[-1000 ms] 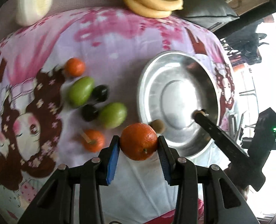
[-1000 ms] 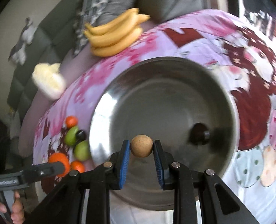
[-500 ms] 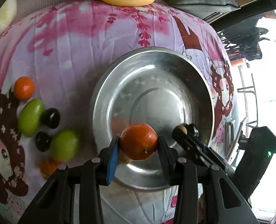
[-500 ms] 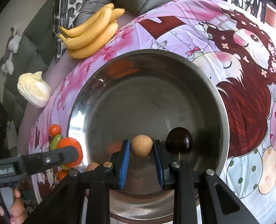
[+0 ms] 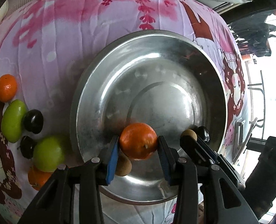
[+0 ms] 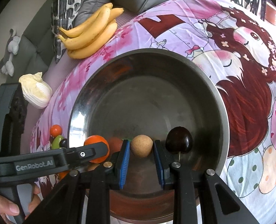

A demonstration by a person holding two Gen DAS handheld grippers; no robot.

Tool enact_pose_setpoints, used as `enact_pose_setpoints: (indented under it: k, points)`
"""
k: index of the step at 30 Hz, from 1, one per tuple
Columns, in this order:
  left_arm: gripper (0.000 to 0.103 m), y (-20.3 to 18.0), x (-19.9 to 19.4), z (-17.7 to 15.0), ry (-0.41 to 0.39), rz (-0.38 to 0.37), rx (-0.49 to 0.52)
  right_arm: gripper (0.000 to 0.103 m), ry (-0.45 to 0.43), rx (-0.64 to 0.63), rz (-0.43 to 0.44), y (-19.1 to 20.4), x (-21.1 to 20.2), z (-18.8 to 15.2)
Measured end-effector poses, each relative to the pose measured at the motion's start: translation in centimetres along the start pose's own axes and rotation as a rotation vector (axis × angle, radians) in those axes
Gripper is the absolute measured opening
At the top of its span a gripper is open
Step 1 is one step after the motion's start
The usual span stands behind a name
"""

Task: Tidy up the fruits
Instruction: 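Carry the tangerine in the left tool while the right tool carries the longan over the bowl, then open the left tool to drop the tangerine while the right tool drops the longan into the bowl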

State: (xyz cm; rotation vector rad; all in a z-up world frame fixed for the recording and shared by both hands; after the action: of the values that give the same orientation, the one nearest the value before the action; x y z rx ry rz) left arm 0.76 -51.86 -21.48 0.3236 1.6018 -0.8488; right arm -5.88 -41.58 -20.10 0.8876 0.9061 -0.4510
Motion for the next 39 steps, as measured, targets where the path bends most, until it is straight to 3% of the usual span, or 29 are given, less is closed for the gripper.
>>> enact_pose_setpoints:
  k: [7,10,12,19,22,24,26,31,33,39]
  points:
    - [0.042,1.3,-0.9,-0.4,0.011,-0.019,-0.024,0.028,0.009,-0.005,-0.002,0.1,0.1,0.0]
    - [0.045,2.5,-3.0,-2.0,0.02,-0.033,-0.021,0.028,0.007,-0.006,-0.007,0.1,0.1,0.1]
    - [0.05,2.4,-3.7,-2.4,0.014,-0.036,-0.013,0.028,0.01,-0.001,-0.012,0.1,0.0,0.1]
    - [0.05,2.2,-5.8,-3.6,0.0,-0.061,0.008,0.03,0.014,-0.015,-0.028,0.1,0.0,0.2]
    - [0.056,2.3,-7.1,-4.4,-0.017,-0.067,0.023,0.038,0.013,-0.028,-0.041,0.4,-0.2,0.1]
    - [0.06,2.7,-8.1,-5.0,-0.042,-0.045,0.033,0.055,0.011,-0.042,-0.041,0.7,-0.4,0.1]
    - [0.061,3.6,-9.0,-5.6,-0.055,-0.046,0.024,0.061,0.002,-0.064,-0.045,1.2,-0.6,0.0]
    - [0.063,7.5,-11.2,-7.6,-0.08,0.001,-0.016,0.067,0.006,-0.115,-0.05,2.6,-0.9,-0.6]
    - [0.07,9.4,-11.9,-8.2,-0.093,0.035,-0.036,0.07,0.008,-0.144,-0.062,3.2,-0.9,-0.9]
    - [0.076,14.2,-12.4,-10.2,-0.109,0.106,-0.112,0.079,0.018,-0.225,-0.071,5.2,-0.9,-2.2]
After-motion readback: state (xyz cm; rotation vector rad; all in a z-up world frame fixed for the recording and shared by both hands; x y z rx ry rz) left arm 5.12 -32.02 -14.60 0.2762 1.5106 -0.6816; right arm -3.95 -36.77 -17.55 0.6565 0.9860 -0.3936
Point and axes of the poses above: each gripper's, at about its wrist camera, not at the fingertips, and x roughly the way its jaws point, y to its left, z to its top, the point moved 3 cm from there along x, roughly the way its jaws point, and after that the axes turned 3 degrees about -y, right-handed, at the moved point
